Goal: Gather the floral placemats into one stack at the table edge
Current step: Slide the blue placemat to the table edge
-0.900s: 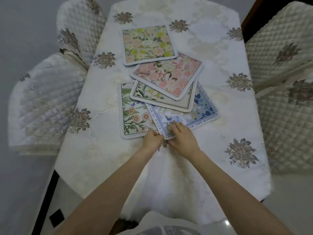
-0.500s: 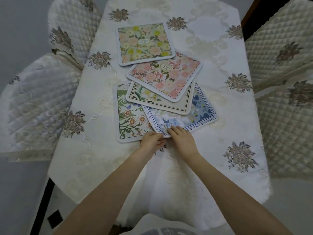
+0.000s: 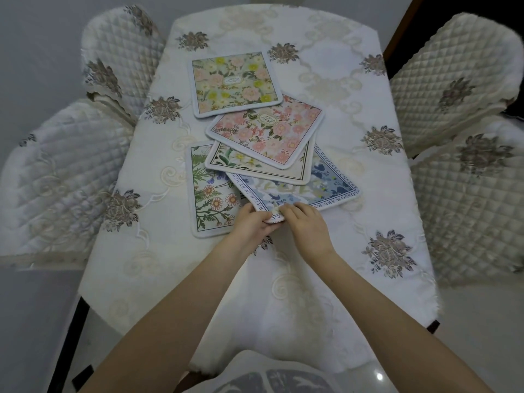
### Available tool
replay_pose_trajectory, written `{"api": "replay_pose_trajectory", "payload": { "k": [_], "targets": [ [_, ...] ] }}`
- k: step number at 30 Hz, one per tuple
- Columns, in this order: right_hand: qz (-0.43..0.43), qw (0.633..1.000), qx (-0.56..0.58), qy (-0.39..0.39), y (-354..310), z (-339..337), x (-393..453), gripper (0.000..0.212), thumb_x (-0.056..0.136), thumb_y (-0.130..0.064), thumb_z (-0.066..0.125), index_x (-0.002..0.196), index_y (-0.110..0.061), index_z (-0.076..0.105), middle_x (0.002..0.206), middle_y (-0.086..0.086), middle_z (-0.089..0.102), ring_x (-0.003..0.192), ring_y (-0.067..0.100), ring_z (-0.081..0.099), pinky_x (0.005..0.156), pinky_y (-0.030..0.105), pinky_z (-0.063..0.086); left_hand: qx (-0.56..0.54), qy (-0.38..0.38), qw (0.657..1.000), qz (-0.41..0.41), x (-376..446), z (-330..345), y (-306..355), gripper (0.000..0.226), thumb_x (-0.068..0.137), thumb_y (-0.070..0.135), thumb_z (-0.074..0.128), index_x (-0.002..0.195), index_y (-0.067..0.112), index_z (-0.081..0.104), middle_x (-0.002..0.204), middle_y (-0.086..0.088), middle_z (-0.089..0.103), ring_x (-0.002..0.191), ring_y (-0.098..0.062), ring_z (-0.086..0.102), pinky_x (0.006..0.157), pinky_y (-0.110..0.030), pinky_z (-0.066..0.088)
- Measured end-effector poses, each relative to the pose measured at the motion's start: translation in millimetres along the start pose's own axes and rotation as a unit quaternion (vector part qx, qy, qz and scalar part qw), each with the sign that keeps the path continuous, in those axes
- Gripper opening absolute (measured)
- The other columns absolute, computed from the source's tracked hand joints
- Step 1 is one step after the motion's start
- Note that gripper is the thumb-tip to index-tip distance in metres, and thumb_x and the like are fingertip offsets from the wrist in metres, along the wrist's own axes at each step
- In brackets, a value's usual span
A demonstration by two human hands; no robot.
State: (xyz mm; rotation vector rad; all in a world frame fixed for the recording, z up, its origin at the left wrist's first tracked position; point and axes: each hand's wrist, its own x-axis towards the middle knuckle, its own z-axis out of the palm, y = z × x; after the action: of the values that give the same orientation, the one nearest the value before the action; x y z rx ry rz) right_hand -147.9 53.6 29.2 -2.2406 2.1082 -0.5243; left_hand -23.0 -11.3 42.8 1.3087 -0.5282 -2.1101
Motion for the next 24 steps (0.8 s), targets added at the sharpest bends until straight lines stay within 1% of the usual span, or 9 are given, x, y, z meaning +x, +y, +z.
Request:
{"api": "replay_pose_trajectory", "payload": {
  "k": [3, 8, 12, 17, 19, 20, 21, 22, 24],
  "targets": [
    [-0.024, 0.999, -0.014, 0.017, -4.3, -3.1, -18.8, 0.041, 0.062, 0.004, 0.081, 0.1, -0.004, 0.07, 0.1, 0.009, 0.074, 0.088, 0.029, 0.07, 0.076, 0.038, 0.057, 0.003, 0.011, 1.0, -0.001, -13.5, -6.7, -8.4, 0.044, 0.087, -0.02, 0.039, 0.127, -0.004, 0.044, 0.124, -0.026, 0.057, 0.107, -0.035, 0.061, 0.08, -0.041, 0.055],
    [-0.044, 0.999, 0.011, -0.012, -9.2, -5.4, -47.1, 0.046, 0.065, 0.006, 0.079, 0.108, -0.001, 0.067, 0.107, 0.014, 0.072, 0.097, 0.031, 0.068, 0.081, 0.04, 0.057, -0.003, -0.004, 1.0, -0.005, -35.1, -24.9, -26.5, 0.046, 0.084, -0.022, 0.038, 0.125, -0.002, 0.047, 0.12, -0.024, 0.06, 0.104, -0.033, 0.063, 0.07, -0.035, 0.06],
    [0.004, 0.999, 0.032, -0.044, -2.6, -8.7, -62.1, 0.05, 0.064, 0.015, 0.074, 0.111, 0.003, 0.064, 0.109, 0.021, 0.069, 0.101, 0.037, 0.066, 0.084, 0.045, 0.055, -0.003, 0.004, 1.0, -0.025, -49.1, -44.7, -32.1, 0.043, 0.083, -0.022, 0.038, 0.11, 0.005, 0.056, 0.106, -0.013, 0.066, 0.088, -0.024, 0.069, 0.061, -0.03, 0.059],
    [0.005, 0.996, 0.002, -0.092, 10.2, -14.0, -80.9, 0.055, 0.058, 0.023, 0.072, 0.11, 0.005, 0.065, 0.111, 0.022, 0.07, 0.106, 0.043, 0.063, 0.087, 0.055, 0.051, 0.03, 0.001, 0.998, -0.055, -71.7, -74.3, -38.3, 0.045, 0.086, -0.018, 0.04, 0.122, 0.007, 0.051, 0.117, -0.013, 0.063, 0.097, -0.024, 0.064, 0.064, -0.026, 0.059],
    [-0.008, 0.994, 0.002, -0.113, 6.4, -14.4, -87.3, 0.057, 0.056, 0.024, 0.073, 0.11, 0.005, 0.065, 0.111, 0.023, 0.069, 0.103, 0.044, 0.064, 0.086, 0.057, 0.051, 0.117, 0.054, 0.992, -0.018, -79.7, -77.8, -47.7, 0.038, 0.086, -0.013, 0.046, 0.123, -0.002, 0.049, 0.124, -0.019, 0.06, 0.098, -0.027, 0.062, 0.071, -0.03, 0.058],
    [-0.012, 0.993, -0.001, -0.115, 3.8, -14.3, -90.0, 0.058, 0.053, 0.023, 0.075, 0.107, 0.005, 0.066, 0.108, 0.023, 0.071, 0.099, 0.043, 0.067, 0.083, 0.057, 0.053, 0.211, 0.102, 0.972, 0.028, -83.2, -79.8, -53.5, 0.037, 0.086, -0.007, 0.051, 0.122, -0.003, 0.047, 0.126, -0.021, 0.059, 0.099, -0.027, 0.061, 0.078, -0.034, 0.055],
    [-0.014, 0.993, -0.005, -0.114, 0.1, -14.2, -92.0, 0.059, 0.049, 0.022, 0.077, 0.104, 0.004, 0.068, 0.104, 0.022, 0.072, 0.094, 0.041, 0.069, 0.079, 0.055, 0.054, 0.331, 0.142, 0.928, 0.092, -86.3, -82.8, -59.5, 0.04, 0.085, 0.001, 0.056, 0.124, 0.001, 0.045, 0.129, -0.02, 0.056, 0.104, -0.027, 0.058, 0.087, -0.038, 0.051],
    [-0.016, 0.993, -0.012, -0.113, -3.4, -13.9, -93.3, 0.059, 0.047, 0.021, 0.079, 0.102, 0.004, 0.069, 0.101, 0.021, 0.073, 0.091, 0.04, 0.07, 0.077, 0.054, 0.056, 0.461, 0.152, 0.859, 0.161, -89.3, -86.3, -65.6, 0.049, 0.084, 0.012, 0.061, 0.129, 0.005, 0.042, 0.134, -0.017, 0.051, 0.113, -0.028, 0.052, 0.097, -0.042, 0.045],
    [-0.019, 0.993, -0.016, -0.116, -8.8, -13.2, -93.5, 0.055, 0.053, 0.016, 0.08, 0.105, 0.002, 0.068, 0.105, 0.019, 0.072, 0.094, 0.038, 0.07, 0.081, 0.05, 0.056, 0.68, 0.095, 0.676, 0.268, -94.6, -93.5, -76.2, 0.071, 0.083, 0.035, 0.062, 0.141, 0.011, 0.031, 0.147, -0.013, 0.036, 0.134, -0.029, 0.034, 0.113, -0.045, 0.027]
  ]
}}
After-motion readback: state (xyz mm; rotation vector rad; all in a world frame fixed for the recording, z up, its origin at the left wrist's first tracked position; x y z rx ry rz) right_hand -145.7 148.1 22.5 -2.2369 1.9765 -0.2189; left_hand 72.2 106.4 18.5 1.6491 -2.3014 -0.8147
